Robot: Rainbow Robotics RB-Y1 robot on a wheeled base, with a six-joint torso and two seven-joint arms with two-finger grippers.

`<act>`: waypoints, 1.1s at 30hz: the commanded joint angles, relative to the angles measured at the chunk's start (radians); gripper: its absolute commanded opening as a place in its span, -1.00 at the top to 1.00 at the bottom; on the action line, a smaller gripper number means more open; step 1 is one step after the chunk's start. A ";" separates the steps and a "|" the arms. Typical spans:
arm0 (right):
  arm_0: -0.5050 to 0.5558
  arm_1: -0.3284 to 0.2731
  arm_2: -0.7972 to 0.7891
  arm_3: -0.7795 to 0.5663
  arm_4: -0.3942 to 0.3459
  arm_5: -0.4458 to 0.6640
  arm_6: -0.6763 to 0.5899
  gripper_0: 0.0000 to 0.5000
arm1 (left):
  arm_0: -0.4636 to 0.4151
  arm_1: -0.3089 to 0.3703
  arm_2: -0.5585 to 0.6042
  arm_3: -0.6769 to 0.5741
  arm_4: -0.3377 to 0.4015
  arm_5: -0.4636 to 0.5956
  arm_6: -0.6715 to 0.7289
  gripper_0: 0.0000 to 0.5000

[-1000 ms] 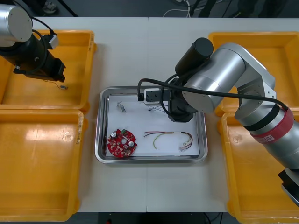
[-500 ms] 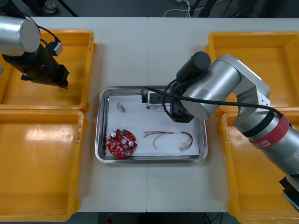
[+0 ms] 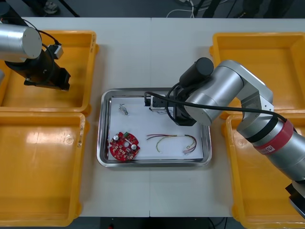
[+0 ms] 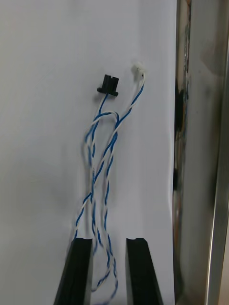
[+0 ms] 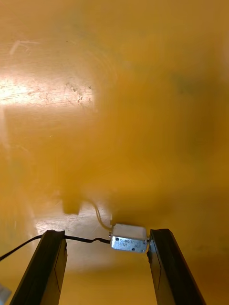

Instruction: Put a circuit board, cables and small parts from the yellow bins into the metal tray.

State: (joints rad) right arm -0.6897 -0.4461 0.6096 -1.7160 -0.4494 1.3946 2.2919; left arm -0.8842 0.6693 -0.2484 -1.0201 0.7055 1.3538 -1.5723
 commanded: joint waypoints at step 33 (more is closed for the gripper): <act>-0.148 0.066 -0.108 -0.068 -0.058 0.442 -0.006 -1.00 | -0.053 0.009 -0.101 0.078 0.068 -0.107 -0.066 -1.00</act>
State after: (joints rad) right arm -0.7698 -0.4160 0.5557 -1.7490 -0.4972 1.7884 2.2915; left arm -0.9070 0.6692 -0.3262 -0.9469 0.7636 1.2618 -1.5723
